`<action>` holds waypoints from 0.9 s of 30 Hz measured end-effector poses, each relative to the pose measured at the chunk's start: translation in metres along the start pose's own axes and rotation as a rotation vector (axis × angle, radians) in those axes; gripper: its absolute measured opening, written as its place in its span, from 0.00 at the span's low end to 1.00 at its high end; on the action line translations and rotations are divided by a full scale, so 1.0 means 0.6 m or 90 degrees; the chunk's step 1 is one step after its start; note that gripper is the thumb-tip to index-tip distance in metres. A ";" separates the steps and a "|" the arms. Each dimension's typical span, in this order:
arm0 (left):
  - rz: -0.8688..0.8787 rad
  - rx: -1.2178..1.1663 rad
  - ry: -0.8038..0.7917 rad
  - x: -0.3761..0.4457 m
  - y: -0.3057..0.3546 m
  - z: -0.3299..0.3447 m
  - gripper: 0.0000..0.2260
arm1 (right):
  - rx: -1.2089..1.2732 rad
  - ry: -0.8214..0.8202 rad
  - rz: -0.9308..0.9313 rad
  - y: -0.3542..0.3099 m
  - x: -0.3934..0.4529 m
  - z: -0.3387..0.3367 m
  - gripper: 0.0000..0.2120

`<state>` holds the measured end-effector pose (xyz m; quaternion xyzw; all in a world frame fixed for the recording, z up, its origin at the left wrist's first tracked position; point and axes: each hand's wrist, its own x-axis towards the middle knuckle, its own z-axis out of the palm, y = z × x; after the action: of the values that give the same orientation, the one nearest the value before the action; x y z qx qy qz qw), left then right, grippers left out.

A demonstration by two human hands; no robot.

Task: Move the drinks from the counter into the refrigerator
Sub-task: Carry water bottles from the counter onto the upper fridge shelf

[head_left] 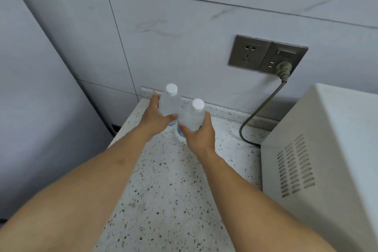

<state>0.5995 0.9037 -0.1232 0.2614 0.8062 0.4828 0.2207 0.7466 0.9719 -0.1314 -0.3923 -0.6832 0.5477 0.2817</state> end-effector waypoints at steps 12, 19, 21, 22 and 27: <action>-0.111 -0.113 0.213 -0.271 -0.048 0.039 0.37 | 0.020 0.044 0.008 0.020 -0.211 -0.069 0.27; -0.047 -0.081 0.104 -0.440 -0.068 0.012 0.34 | -0.021 0.069 0.011 0.035 -0.360 -0.131 0.29; -0.023 -0.072 0.063 -0.479 -0.073 0.003 0.31 | -0.049 0.076 0.013 0.037 -0.398 -0.148 0.29; -0.016 -0.068 0.039 -0.498 -0.076 0.000 0.30 | -0.059 0.079 0.016 0.040 -0.415 -0.157 0.28; 0.026 -0.082 -0.024 -0.584 -0.097 -0.009 0.29 | -0.100 0.083 0.013 0.056 -0.498 -0.193 0.26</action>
<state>0.8529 0.6547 -0.1366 0.2725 0.7634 0.5331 0.2425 1.0077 0.7836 -0.1224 -0.4548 -0.7002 0.4686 0.2887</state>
